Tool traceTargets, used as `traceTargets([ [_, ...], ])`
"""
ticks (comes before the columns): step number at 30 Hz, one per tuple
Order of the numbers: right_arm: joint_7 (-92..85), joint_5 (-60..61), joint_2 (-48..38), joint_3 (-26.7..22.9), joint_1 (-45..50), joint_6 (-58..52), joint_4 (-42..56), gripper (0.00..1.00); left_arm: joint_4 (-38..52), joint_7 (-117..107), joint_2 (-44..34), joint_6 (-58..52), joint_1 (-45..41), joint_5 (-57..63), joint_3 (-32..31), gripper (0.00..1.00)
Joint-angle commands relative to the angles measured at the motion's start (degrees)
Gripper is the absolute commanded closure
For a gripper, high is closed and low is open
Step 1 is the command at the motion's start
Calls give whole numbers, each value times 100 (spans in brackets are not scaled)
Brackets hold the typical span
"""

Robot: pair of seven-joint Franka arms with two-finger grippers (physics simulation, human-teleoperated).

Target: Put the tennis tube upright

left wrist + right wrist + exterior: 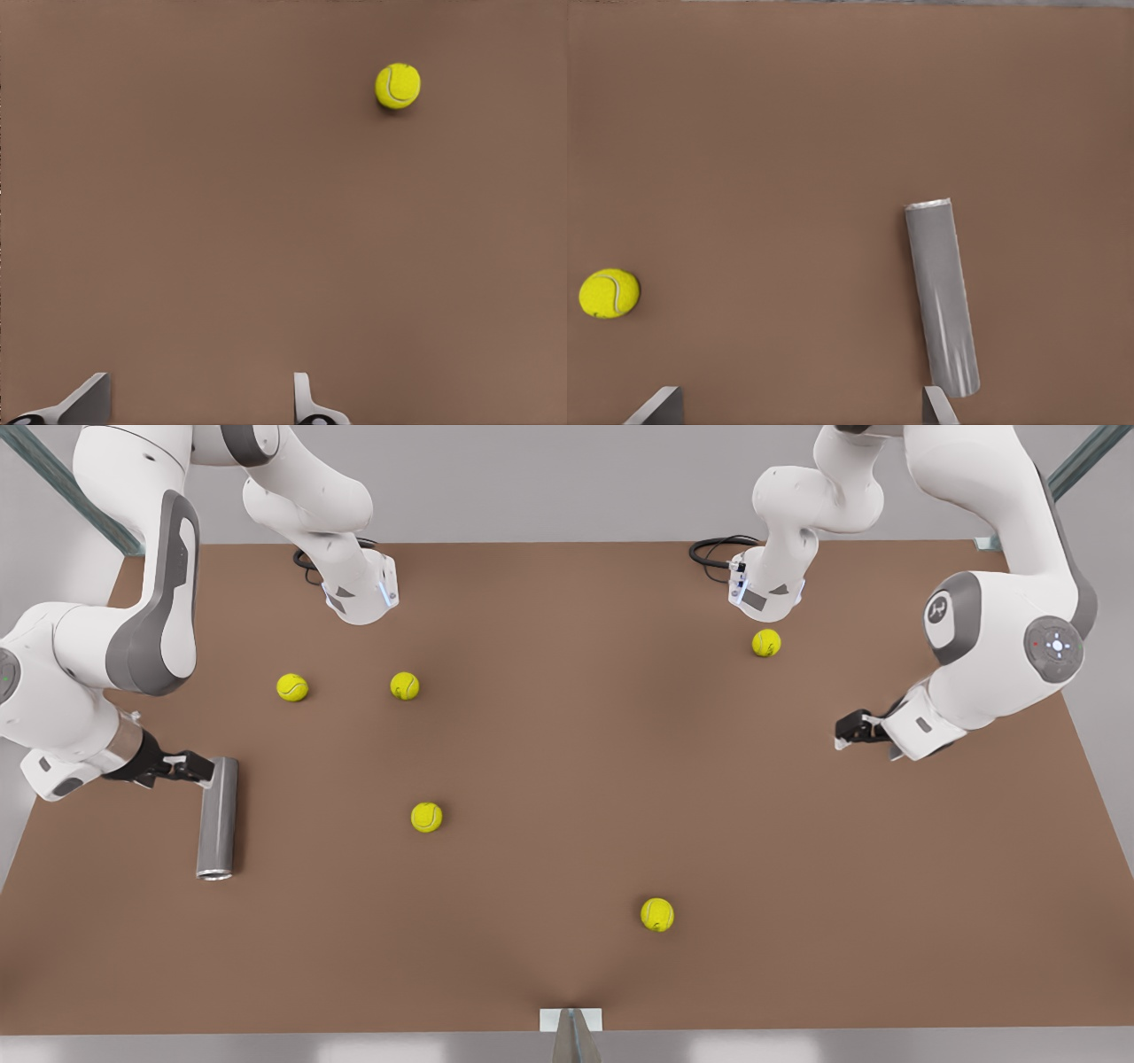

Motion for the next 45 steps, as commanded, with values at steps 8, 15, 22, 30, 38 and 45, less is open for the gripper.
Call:
traceTargets([
  [8, -293, 7, -6, -1, 8, 164, 8, 0, -85, -260, -144, -229, -47, 24, 12, 0],
  [15, -285, -20, 495, -27, -158, 244, -106, 0, -33, -559, -223, -520, -39, -28, 47, 0],
  [22, -750, -73, 671, -45, -756, 2634, -2119, 0, -15, -682, -65, -432, -47, -46, -6, 0],
  [30, -768, -204, 1391, -124, -1011, 3258, -2004, 0, -24, -699, -82, -449, -38, 24, -6, 0],
  [38, -1146, -363, 2042, -115, -1275, 3979, -1890, 0, -32, -769, -82, -467, -47, -108, -6, 0],
  [45, -1260, -301, 2218, -106, -1407, 4199, -2048, 0, -24, -822, -109, -511, -47, -108, -58, 0],
])
